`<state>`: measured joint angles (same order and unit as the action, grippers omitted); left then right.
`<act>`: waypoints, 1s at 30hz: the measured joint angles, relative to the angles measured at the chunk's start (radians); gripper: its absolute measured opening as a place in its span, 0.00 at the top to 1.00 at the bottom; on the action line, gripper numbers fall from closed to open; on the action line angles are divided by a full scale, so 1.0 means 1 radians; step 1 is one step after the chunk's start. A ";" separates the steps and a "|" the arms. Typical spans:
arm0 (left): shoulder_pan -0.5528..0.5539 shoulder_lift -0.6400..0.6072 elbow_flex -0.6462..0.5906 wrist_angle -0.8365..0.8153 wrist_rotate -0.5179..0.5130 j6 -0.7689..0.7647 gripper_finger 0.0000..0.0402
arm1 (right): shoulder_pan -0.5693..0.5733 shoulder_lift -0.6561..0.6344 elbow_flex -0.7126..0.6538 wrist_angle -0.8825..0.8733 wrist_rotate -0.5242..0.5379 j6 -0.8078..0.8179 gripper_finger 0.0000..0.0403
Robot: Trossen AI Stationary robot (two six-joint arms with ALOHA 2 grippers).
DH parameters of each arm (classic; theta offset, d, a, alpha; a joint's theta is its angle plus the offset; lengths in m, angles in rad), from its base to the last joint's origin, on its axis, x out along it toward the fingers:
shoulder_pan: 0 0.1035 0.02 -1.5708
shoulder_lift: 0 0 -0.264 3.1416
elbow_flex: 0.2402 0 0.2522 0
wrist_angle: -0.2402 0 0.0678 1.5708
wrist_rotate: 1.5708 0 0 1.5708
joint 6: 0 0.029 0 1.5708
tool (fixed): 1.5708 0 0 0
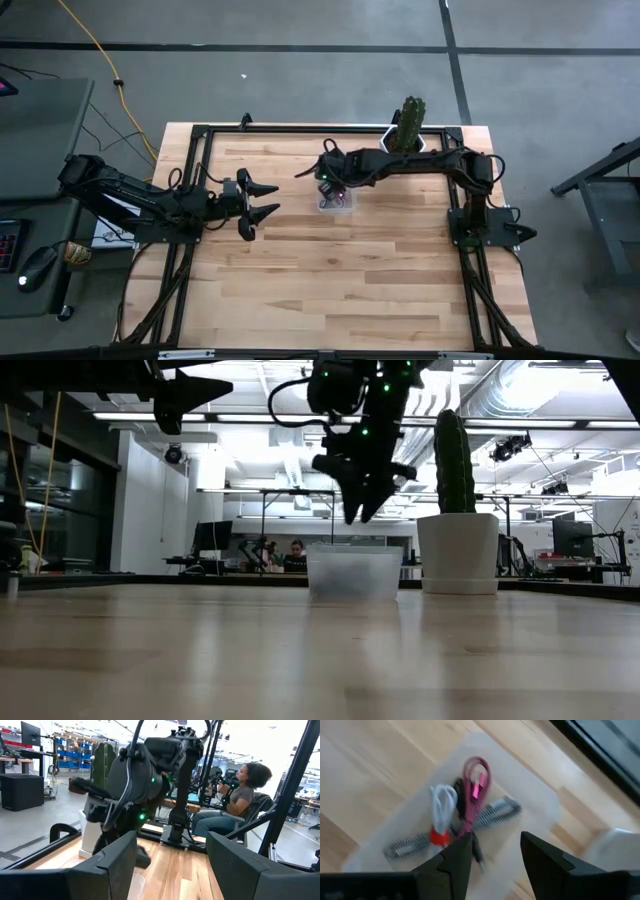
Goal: Pick and place USB-C Cables
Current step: Return to Home Position
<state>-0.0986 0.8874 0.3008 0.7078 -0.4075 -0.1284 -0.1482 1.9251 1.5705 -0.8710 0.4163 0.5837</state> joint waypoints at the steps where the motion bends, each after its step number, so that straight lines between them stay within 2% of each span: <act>1: 0.000 0.000 0.000 0.000 0.000 0.000 0.45 | 0.003 0.000 0.015 -0.037 0.002 -0.007 0.60; 5: 0.000 0.000 0.000 0.000 0.000 0.000 0.45 | 0.026 -0.013 0.038 -0.181 0.038 -0.024 0.60; 9: 0.000 0.000 0.000 0.000 0.000 0.000 0.45 | 0.053 -0.070 -0.012 -0.304 0.055 -0.003 0.60; 12: 0.000 0.000 0.000 0.000 0.000 0.000 0.45 | 0.078 -0.144 -0.101 -0.358 0.055 0.026 0.60; 16: 0.000 0.000 0.000 -0.001 0.000 0.000 0.45 | 0.115 -0.303 -0.288 -0.331 0.036 0.064 0.60; 20: 0.000 0.000 0.000 -0.001 0.000 0.000 0.45 | 0.154 -0.513 -0.508 -0.202 0.005 0.078 0.60; 23: 0.000 0.000 0.000 -0.001 0.000 0.000 0.45 | 0.189 -0.682 -0.665 -0.036 -0.021 0.052 0.60; 30: 0.000 0.000 0.000 -0.001 0.000 0.000 0.45 | 0.249 -0.998 -0.926 0.457 -0.075 -0.186 0.60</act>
<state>-0.0986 0.8871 0.3008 0.7071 -0.4076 -0.1280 0.1012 0.9267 0.6449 -0.4142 0.3418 0.3976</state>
